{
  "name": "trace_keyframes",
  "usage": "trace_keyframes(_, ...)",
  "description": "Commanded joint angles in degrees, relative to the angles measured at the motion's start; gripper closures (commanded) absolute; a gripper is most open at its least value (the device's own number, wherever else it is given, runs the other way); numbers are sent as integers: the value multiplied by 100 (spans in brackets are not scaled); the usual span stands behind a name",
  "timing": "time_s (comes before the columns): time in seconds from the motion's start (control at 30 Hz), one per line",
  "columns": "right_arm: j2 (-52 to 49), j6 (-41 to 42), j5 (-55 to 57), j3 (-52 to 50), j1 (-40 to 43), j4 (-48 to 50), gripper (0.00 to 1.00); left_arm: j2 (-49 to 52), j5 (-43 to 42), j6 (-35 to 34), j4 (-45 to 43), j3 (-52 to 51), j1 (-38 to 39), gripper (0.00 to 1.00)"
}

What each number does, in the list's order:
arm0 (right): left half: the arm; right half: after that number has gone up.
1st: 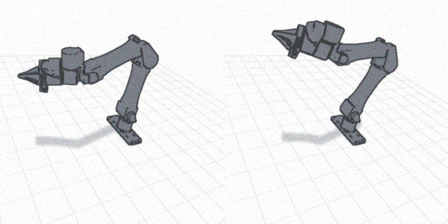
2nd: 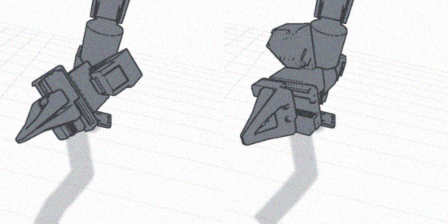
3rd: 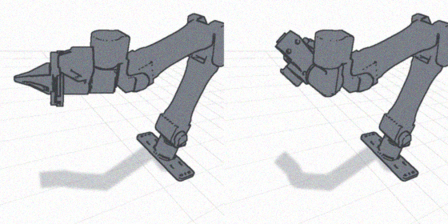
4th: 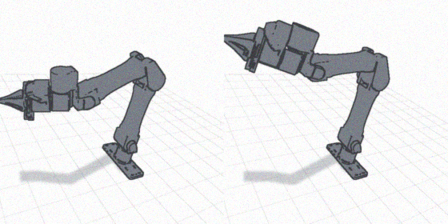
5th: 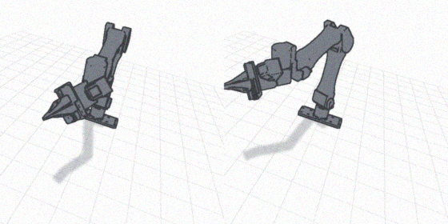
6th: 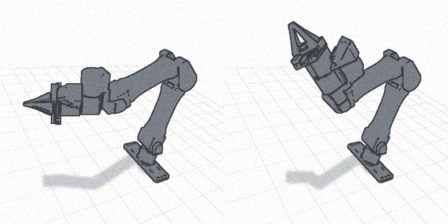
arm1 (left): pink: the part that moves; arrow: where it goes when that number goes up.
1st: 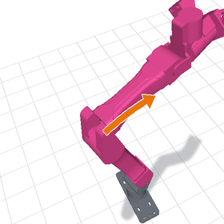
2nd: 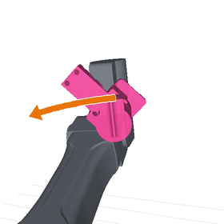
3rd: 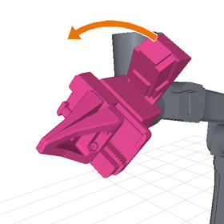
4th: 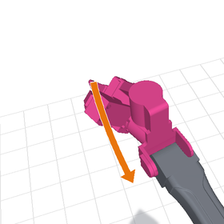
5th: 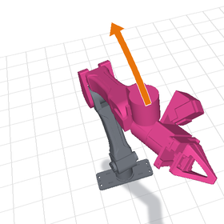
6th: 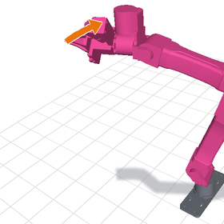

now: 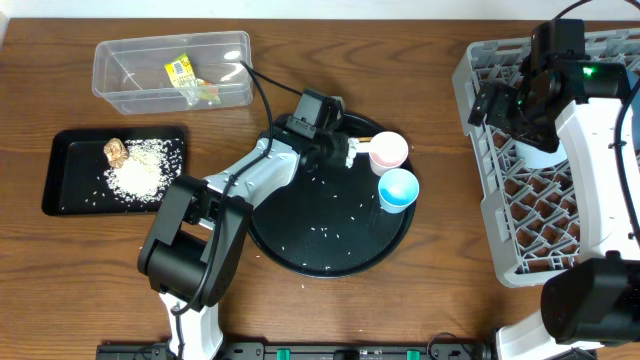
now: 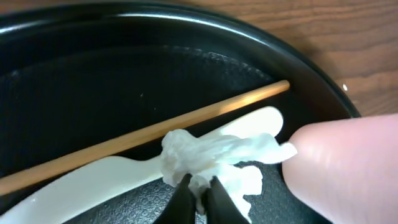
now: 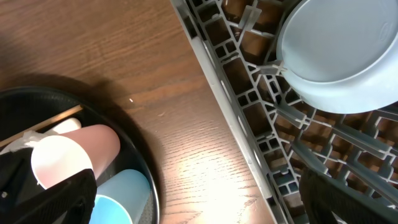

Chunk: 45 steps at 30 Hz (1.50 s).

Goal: Sort waste into correct bins and load items into the dishwasher rack
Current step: 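Pinch the white tissue with the left gripper and lift it, then carry the tissue to the clear bin and drop it, left gripper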

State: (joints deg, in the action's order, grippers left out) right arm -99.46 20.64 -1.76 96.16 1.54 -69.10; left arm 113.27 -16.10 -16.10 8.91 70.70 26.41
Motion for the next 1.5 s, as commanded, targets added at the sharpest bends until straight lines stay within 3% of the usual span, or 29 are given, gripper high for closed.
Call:
trace_keyframes(0.0,55,76,-20,55,-11,7,1,-116,50,57,-2,-28,2,94)
trace_keyframes(0.13,55,76,-20,55,-11,7,1,-424,90,59,4,-28,-17,94)
trace_keyframes(0.33,55,76,-17,55,-9,7,1,-1064,876,107,105,-28,-175,94)
trace_keyframes(0.5,55,76,-17,55,-11,7,1,-1521,1878,450,-76,-28,-319,94)
trace_keyframes(0.7,55,76,-17,55,-9,7,1,-1816,3381,675,-938,-28,-623,94)
trace_keyframes(0.8,55,76,-20,55,-11,7,1,-1797,3397,951,-1399,-28,-964,94)
trace_keyframes(1.2,55,76,-20,55,-11,7,1,-1270,3309,944,-2264,-28,-2627,94)
trace_keyframes(1.47,55,76,-20,55,-9,7,1,-719,3176,944,-2669,-28,-3204,94)
